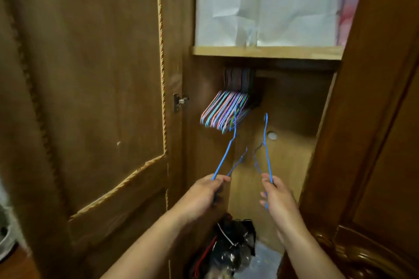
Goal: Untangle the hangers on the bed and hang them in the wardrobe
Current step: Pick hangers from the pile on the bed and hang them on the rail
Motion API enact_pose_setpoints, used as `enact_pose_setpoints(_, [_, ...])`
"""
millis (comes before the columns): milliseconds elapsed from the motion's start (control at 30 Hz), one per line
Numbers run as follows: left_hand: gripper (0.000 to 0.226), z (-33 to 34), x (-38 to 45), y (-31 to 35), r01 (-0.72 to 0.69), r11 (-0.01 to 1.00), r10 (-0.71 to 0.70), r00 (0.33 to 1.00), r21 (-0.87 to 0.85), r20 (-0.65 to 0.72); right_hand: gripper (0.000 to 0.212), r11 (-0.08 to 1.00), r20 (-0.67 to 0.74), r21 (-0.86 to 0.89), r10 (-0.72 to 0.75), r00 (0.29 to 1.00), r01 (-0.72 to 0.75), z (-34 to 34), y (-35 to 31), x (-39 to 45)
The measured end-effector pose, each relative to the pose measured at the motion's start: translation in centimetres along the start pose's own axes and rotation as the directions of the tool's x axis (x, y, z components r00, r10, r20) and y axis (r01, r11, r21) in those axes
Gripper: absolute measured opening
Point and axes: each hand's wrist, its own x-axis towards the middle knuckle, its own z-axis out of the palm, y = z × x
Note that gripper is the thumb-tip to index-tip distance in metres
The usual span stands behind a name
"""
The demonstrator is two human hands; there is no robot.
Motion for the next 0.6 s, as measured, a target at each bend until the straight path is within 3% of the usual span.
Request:
enact_pose_setpoints(300, [0.033,-1.6,13.9,2.2,-0.118,0.982,0.096,0.984,0.149,0.149,0.024,0.988,-0.255,-0.126,-0.115,0.960,0.085,2.6,-3.1,10.2])
enact_pose_setpoints(500, [0.038,1.6,23.0,9.4,-0.306,0.921,0.252,0.940,0.240,0.231,0.025,0.988,-0.390,-0.138,-0.121,0.913,0.072,2.7,-4.1,12.7])
enact_pose_setpoints(600, [0.042,3.2,27.2,12.5,-0.294,0.934,0.244,0.939,0.201,0.240,0.021,0.984,-0.429,-0.151,-0.150,0.891,0.093,3.2,-4.5,14.4])
